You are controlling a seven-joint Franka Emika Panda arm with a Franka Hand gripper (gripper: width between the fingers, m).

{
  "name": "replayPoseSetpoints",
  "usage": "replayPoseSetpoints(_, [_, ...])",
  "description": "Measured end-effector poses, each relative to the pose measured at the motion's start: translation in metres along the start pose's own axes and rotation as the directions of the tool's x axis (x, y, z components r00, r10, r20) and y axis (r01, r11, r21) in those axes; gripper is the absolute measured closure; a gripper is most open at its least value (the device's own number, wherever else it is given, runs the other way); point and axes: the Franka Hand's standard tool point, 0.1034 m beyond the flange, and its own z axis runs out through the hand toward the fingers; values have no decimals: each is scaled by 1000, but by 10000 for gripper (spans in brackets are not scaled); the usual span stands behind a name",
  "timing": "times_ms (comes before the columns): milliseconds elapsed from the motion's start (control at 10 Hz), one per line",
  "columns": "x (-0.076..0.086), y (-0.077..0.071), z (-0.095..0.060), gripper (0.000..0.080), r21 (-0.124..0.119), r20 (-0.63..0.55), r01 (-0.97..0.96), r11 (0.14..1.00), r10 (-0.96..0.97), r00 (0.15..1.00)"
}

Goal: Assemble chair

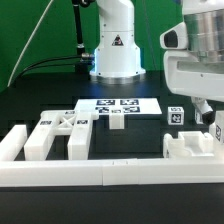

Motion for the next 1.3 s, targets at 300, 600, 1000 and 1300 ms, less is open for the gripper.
replayPoseSetpoints(300, [-10,2,0,152,6,-21,258,966,-258,966])
replayPoseSetpoints(600, [-7,0,-1,150,-41,-39,588,808,-589,807])
replayPoseSetpoints(1000, [-4,-1,2,271,-77,-45,749,658,-753,656])
replayPoseSetpoints(1300, [-2,0,2,508,-69,-57,631,773,-635,771])
